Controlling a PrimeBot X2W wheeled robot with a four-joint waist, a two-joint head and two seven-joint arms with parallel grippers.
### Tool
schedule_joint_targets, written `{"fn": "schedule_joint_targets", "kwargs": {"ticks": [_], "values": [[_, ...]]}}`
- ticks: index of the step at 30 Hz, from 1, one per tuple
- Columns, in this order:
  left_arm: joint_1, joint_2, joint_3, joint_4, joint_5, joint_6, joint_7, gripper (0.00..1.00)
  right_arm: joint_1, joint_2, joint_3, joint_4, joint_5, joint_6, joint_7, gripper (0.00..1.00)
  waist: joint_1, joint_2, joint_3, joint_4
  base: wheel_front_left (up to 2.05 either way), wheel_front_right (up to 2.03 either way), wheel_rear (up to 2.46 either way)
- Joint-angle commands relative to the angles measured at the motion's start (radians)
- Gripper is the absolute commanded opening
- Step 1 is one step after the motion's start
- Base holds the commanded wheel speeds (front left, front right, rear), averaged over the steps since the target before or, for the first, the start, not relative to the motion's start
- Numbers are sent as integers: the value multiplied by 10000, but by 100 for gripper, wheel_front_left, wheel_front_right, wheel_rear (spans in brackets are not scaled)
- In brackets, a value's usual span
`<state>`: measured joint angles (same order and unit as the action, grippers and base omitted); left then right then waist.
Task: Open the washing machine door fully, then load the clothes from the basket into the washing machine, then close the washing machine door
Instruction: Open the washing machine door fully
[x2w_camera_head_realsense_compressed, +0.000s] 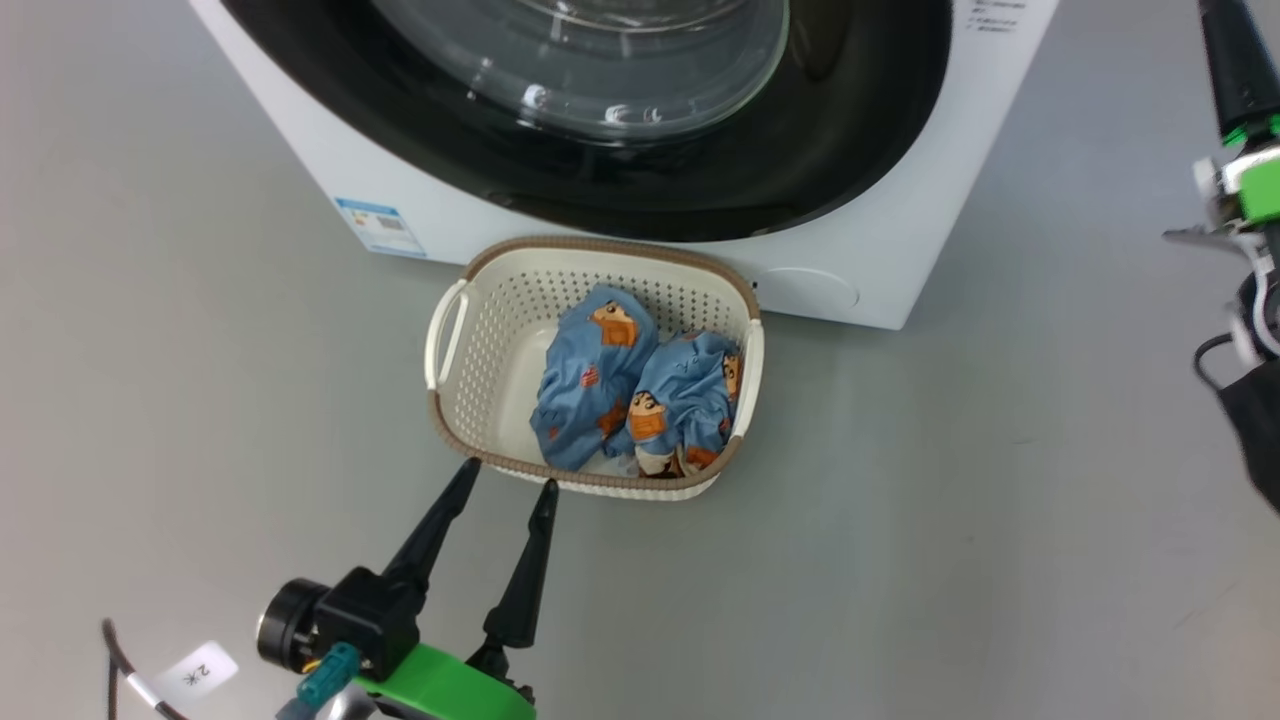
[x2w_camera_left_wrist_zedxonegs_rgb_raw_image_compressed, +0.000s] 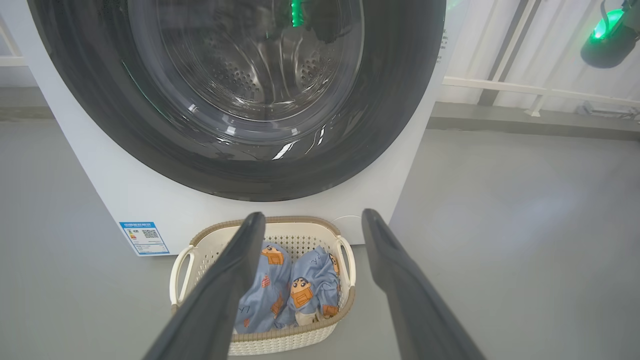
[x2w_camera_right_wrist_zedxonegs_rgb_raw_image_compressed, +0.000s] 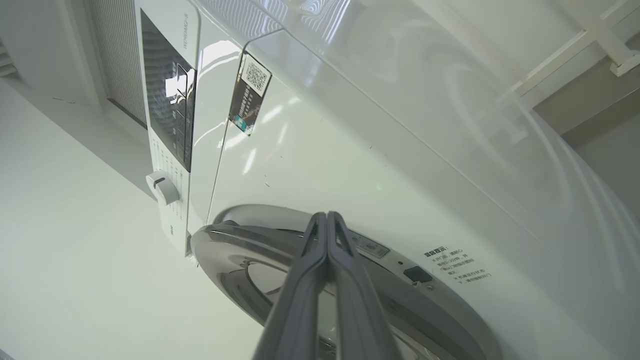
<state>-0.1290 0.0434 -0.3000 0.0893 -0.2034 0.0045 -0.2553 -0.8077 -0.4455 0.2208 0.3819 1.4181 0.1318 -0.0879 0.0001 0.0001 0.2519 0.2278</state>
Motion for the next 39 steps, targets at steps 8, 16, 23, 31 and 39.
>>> {"fn": "schedule_joint_targets", "kwargs": {"ticks": [8, 16, 23, 31, 39], "values": [[-714, 68, -204, -312, -159, 192, -65, 100, -845, -990, 457, -262, 1409, -11, 1854, 0, -1, -1, 825, 608, 0, 0, 0], [-1029, 68, -582, -405, -323, 333, -65, 100, -1414, -1187, 276, 134, 2321, -11, 3541, 0, -1, -1, 1303, 846, 0, 0, 0], [-1306, 68, -997, -529, -547, 533, -65, 100, -2139, -1055, -235, 894, 3026, -11, 5250, 0, -1, -1, 1845, 1053, 0, 0, 0], [-1594, 68, -1299, -636, -761, 721, -65, 100, -3083, -843, -291, 1555, 2810, -11, 6143, 0, -1, -1, 2283, 1255, 0, 0, 0], [-1743, 68, -1545, -708, -935, 867, -65, 100, -3661, -701, -300, 1864, 2407, -11, 6429, 0, -1, -1, 2486, 1440, 0, 0, 0]]}}
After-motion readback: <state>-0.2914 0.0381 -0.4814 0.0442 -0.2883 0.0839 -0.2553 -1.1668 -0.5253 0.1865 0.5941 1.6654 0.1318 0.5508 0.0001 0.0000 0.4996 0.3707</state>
